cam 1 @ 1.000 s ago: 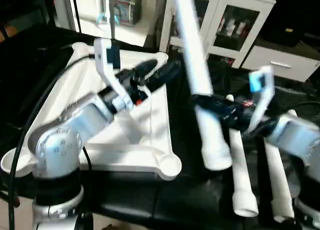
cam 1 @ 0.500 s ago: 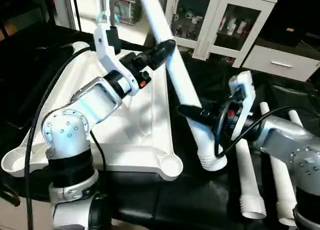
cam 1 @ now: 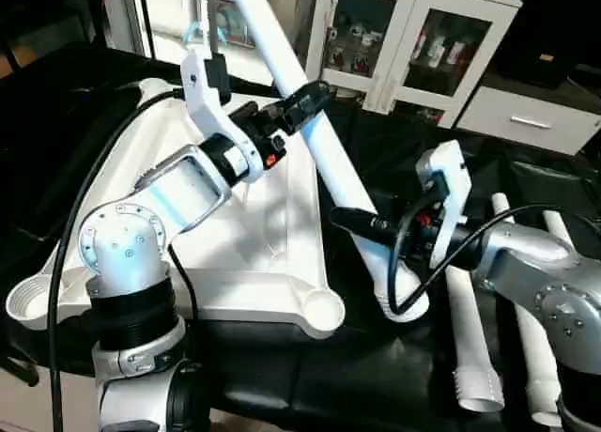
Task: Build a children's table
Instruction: Pick table leg
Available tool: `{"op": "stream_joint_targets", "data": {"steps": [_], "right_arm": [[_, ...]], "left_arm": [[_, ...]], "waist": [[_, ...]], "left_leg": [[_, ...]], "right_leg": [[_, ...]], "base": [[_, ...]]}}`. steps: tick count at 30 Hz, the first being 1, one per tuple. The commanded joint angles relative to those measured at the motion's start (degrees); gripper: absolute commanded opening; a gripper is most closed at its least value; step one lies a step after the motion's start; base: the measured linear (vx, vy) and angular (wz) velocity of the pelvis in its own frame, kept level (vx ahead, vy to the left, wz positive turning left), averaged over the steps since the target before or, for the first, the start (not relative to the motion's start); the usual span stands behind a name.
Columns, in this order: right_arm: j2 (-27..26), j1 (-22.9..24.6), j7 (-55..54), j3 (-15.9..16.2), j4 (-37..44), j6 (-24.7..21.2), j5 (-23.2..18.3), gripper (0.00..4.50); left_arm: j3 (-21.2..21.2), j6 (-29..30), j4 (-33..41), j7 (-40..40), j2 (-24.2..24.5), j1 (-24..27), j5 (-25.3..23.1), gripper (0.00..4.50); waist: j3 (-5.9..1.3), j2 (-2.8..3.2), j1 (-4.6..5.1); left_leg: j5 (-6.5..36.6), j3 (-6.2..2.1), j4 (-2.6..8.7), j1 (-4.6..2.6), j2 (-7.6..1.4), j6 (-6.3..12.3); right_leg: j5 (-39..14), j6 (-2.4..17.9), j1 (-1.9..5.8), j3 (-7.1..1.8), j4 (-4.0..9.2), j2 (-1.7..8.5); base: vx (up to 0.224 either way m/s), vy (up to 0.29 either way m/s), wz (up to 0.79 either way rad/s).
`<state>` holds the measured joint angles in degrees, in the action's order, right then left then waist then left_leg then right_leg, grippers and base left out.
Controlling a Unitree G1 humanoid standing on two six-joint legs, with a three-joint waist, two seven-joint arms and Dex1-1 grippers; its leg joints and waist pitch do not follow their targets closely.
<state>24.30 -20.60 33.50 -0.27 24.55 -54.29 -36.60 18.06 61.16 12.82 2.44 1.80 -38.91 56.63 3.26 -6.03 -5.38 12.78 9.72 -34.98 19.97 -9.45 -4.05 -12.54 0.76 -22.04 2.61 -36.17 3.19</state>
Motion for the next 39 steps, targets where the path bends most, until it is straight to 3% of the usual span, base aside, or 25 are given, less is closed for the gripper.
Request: {"op": "stream_joint_targets", "data": {"steps": [1,3,4,6,16,17,18,19,20,25,27,30,32,35,36,37,38,39], "right_arm": [[0.6,-0.1,-0.3,-0.1,0.4,1.1,0.3,1.75],[0.5,-0.1,-0.4,0.0,0.3,1.4,0.3,1.75],[0.3,-0.1,-0.7,0.4,0.2,1.7,0.6,1.75],[0.1,-0.2,-0.8,0.8,0.1,2.0,1.0,1.75],[-0.3,-0.3,-1.4,2.5,-0.3,4.2,3.5,1.75],[-0.3,-0.3,-1.5,2.6,-0.4,4.3,3.7,1.75],[-0.4,-0.2,-1.6,2.8,-0.4,4.6,3.8,1.75],[-0.6,0.0,-1.8,2.9,-0.3,4.8,4.0,1.75],[-0.6,0.1,-1.8,2.9,-0.3,4.8,4.0,1.75],[-0.6,0.4,-2.0,3.1,-0.1,5.1,4.2,1.75],[-0.5,0.5,-2.0,3.1,-0.1,5.3,4.2,2.31],[-0.9,0.6,-2.0,2.7,-0.4,5.4,3.9,2.46],[-1.7,0.6,-1.3,1.5,-0.4,4.8,1.9,2.78],[-2.6,0.7,-0.4,-0.1,-0.3,4.0,-0.8,2.91],[-2.7,0.6,0.7,-2.2,0.0,2.8,-4.0,2.91],[-2.5,0.5,1.7,-4.4,0.2,1.5,-7.1,3.18],[-1.4,0.1,3.1,-8.0,-0.5,-0.5,-11.7,3.18],[-1.3,0.1,3.2,-8.3,-0.6,-0.6,-12.1,3.28]], "left_arm": [[-0.6,1.0,-0.2,0.7,-0.1,-1.3,0.7,3.65],[-0.9,1.4,-0.1,0.5,0.1,-1.3,0.8,3.47],[-1.2,1.7,0.0,0.6,0.0,-1.2,0.7,3.27],[-1.4,1.8,-0.2,0.8,0.0,-1.2,0.6,3.27],[-2.0,1.1,-1.0,1.4,-0.2,-1.3,0.0,2.38],[-1.9,1.0,-1.0,1.2,-0.2,-1.3,0.0,2.24],[-1.9,1.1,-1.0,1.2,-0.2,-1.2,0.0,2.15],[-2.1,1.3,-1.0,1.0,-0.2,-1.1,0.0,2.05],[-2.1,1.3,-0.9,1.0,-0.1,-1.1,0.0,2.05],[-1.9,1.1,-1.1,1.4,-0.3,-1.1,0.1,1.82],[-1.6,0.8,-1.1,1.4,-0.5,-1.2,0.4,1.77],[-1.4,-0.2,-1.2,1.0,-0.7,-1.3,0.5,1.77],[-1.2,-0.9,-1.4,0.9,-0.8,-1.2,0.3,1.73],[-0.9,-1.5,-1.5,0.9,-0.8,-1.2,0.1,1.72],[-0.9,-1.2,-1.4,0.5,-0.3,-1.2,0.4,1.72],[-0.9,-0.8,-1.3,0.0,0.2,-1.3,0.8,1.72],[-0.9,-0.3,-1.0,-0.8,0.9,-1.6,1.5,1.72],[-0.9,-0.2,-1.0,-0.9,1.0,-1.6,1.5,1.72]], "waist": [[-3.46,0.61,-0.18],[-3.51,0.66,-0.19],[-3.50,1.00,-0.28],[-3.49,0.95,-0.24],[-3.52,1.05,-0.25],[-3.51,1.47,-0.23],[-3.51,1.65,-0.25],[-3.52,1.45,-0.22],[-3.52,1.85,-0.30],[-3.51,1.69,-0.23],[-3.51,1.87,-0.22],[-3.52,1.73,-0.20],[-3.53,1.50,-0.12],[-3.56,1.63,-0.14],[-3.55,1.33,-0.11],[-3.61,1.53,-0.28],[-3.59,1.19,-0.28],[-3.55,1.34,-0.41]], "left_leg": [[-3.0,-1.37,3.66,-0.19,-3.32,-0.91],[-3.2,-1.37,3.60,-0.24,-3.33,-0.72],[-3.2,-1.42,3.61,-0.23,-3.32,-0.74],[-3.0,-1.40,3.62,-0.23,-3.31,-0.82],[-2.5,-1.41,3.64,-0.24,-3.33,-1.32],[-2.0,-1.45,3.67,-0.31,-3.35,-1.42],[-1.9,-1.50,3.67,-0.30,-3.36,-1.57],[-1.8,-1.47,3.69,-0.26,-3.33,-1.63],[-1.7,-1.50,3.69,-0.29,-3.31,-1.69],[-1.5,-1.49,3.69,-0.17,-3.29,-1.61],[-1.5,-1.52,3.71,-0.20,-3.32,-1.65],[-1.3,-1.49,3.70,-0.20,-3.32,-1.62],[-1.5,-1.44,3.68,-0.19,-3.29,-1.31],[-1.4,-1.47,3.66,-0.24,-3.37,-0.72],[-1.6,-1.42,3.63,-0.27,-3.29,-0.49],[-2.0,-1.43,3.56,-0.35,-3.32,-0.20],[-1.7,-1.39,3.56,-0.28,-3.30,0.12],[-1.2,-1.36,3.57,-0.33,-3.27,0.30]], "right_leg": [[3.0,9.5,3.36,-3.12,3.32,4.68],[3.5,9.6,3.34,-3.12,3.25,4.70],[3.6,9.7,3.35,-3.12,3.21,4.73],[4.0,9.8,3.32,-3.11,3.26,4.67],[4.5,10.0,3.39,-3.13,3.20,4.69],[4.5,10.1,3.32,-3.10,3.28,4.66],[4.6,10.2,3.32,-3.09,3.20,4.67],[4.8,10.3,3.43,-3.07,3.19,4.63],[4.9,10.4,3.41,-3.09,3.14,4.65],[4.8,10.6,3.55,-3.11,3.18,4.68],[4.7,10.6,3.52,-3.10,3.17,4.68],[4.7,10.5,3.51,-3.11,3.20,4.66],[4.7,10.4,3.53,-3.13,3.22,4.66],[4.9,10.8,3.45,-3.08,3.14,4.68],[5.1,10.8,3.49,-3.10,3.17,4.57],[5.7,11.0,3.43,-3.12,3.00,4.61],[5.4,11.0,3.49,-3.08,3.05,4.58],[4.9,11.0,3.51,-3.10,3.05,4.62]], "base": [[0.000,0.000,0.00],[0.000,0.000,0.00],[0.000,0.000,0.00],[0.000,0.000,0.00],[0.000,0.000,0.00],[0.000,0.000,0.00],[0.000,0.000,0.00],[0.000,0.000,0.00],[0.000,0.000,0.00],[0.000,0.000,0.00],[0.000,0.000,0.00],[0.000,0.000,0.00],[0.000,0.000,0.00],[0.000,0.000,0.00],[0.000,0.000,0.00],[0.000,0.000,0.00],[0.000,0.000,0.00],[0.000,0.000,0.00]]}}
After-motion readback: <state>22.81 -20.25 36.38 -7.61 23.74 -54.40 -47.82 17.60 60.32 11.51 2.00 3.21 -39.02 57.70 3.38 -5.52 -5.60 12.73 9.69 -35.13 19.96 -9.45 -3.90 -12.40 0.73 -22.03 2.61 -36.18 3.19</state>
